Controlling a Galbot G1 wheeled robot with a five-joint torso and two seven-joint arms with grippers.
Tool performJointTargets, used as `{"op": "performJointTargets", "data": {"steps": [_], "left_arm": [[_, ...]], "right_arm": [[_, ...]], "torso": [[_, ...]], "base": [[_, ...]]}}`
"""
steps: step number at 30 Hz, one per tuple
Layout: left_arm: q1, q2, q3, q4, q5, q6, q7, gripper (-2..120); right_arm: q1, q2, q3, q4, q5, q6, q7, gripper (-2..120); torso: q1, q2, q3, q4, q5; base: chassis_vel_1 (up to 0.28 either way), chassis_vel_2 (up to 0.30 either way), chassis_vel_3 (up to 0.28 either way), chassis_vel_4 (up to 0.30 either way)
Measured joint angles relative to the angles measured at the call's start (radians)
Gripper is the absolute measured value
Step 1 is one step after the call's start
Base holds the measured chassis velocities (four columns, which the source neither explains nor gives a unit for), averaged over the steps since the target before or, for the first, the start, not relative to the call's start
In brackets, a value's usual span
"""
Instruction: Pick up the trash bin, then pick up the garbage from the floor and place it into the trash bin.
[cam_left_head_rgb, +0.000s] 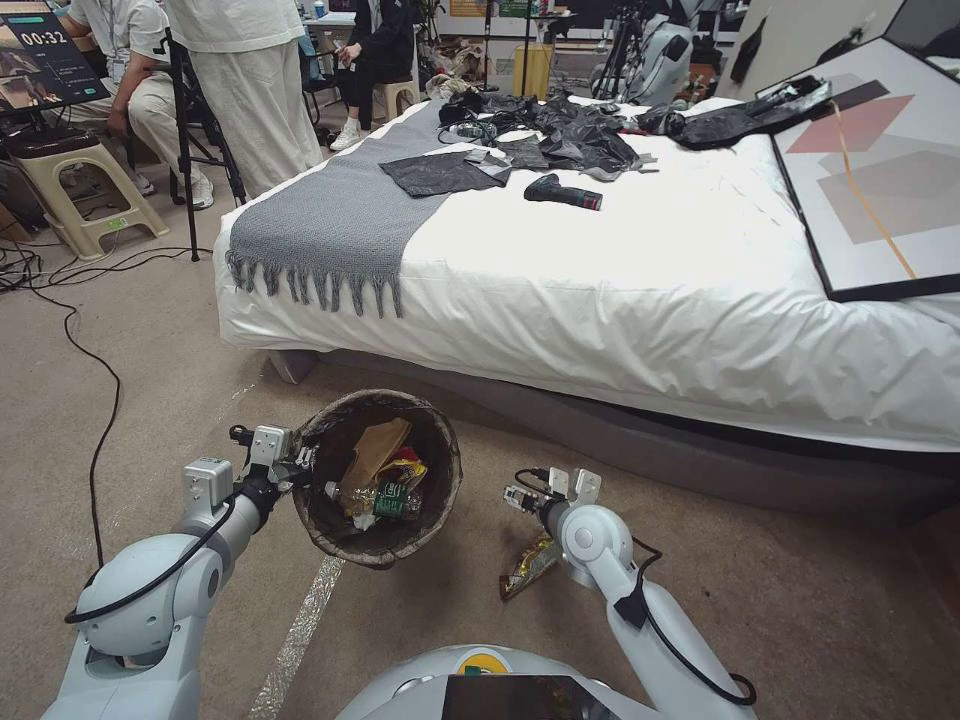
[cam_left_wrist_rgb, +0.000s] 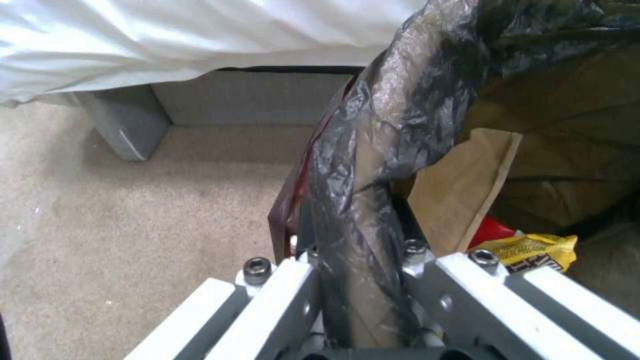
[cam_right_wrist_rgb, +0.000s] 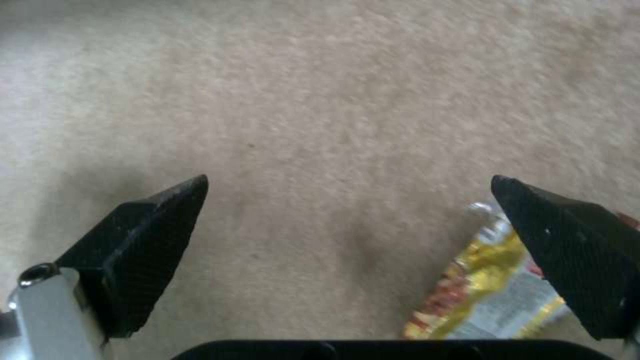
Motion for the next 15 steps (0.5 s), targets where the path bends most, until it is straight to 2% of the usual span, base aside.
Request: {"op": "performJointTargets", "data": {"steps": [15], "left_arm": [[-0.010, -0.004, 0.004, 0.021, 0.002, 0.000, 0.007, 0]], "right_arm": [[-0.080, -0.008, 0.066, -0.016, -0.053, 0.033, 0.042, 100]], "torso": [[0.000, 0.000, 0.000, -0.0001, 0.0001]], "base": [[0.000, 0.000, 0.000, 0.000]]}}
